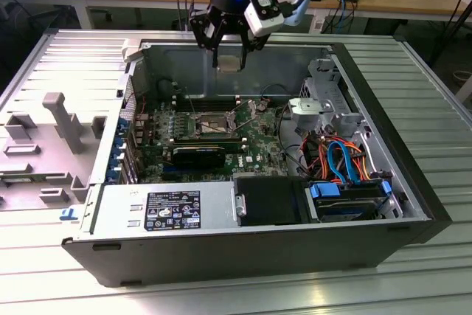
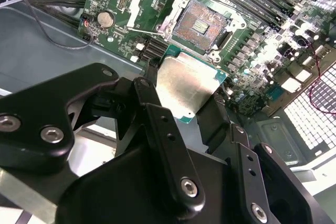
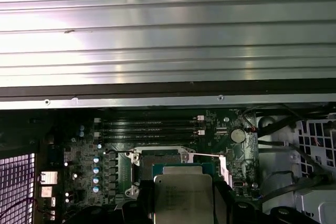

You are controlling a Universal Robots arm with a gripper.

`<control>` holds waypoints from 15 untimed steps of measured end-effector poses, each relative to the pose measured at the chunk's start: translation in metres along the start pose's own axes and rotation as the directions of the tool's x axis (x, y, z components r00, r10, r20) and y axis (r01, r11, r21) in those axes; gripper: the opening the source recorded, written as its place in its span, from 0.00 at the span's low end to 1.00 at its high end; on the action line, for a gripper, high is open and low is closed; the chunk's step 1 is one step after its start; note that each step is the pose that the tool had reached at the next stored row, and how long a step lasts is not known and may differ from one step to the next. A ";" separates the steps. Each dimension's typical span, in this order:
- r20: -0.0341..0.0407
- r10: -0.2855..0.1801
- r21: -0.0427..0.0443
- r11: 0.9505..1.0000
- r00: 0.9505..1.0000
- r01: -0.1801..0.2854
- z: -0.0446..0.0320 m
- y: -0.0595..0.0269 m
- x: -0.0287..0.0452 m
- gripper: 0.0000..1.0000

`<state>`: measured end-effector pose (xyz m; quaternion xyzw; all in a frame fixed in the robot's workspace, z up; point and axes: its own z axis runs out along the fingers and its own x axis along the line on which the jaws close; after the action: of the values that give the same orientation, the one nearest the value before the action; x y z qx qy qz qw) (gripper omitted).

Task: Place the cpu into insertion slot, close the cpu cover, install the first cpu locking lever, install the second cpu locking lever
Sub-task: 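Place the cpu into insertion slot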

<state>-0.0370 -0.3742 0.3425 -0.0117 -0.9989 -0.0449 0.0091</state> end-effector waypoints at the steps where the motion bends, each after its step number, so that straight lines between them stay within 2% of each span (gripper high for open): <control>1: 0.000 0.000 0.000 1.000 1.000 0.000 0.0003 -0.0001 0.0000 0.55; 15: 0.000 0.000 0.000 1.000 1.000 0.000 0.0053 -0.0019 -0.0001 0.55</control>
<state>-0.0370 -0.3756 0.3371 -0.0117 -0.9989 -0.0449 0.0091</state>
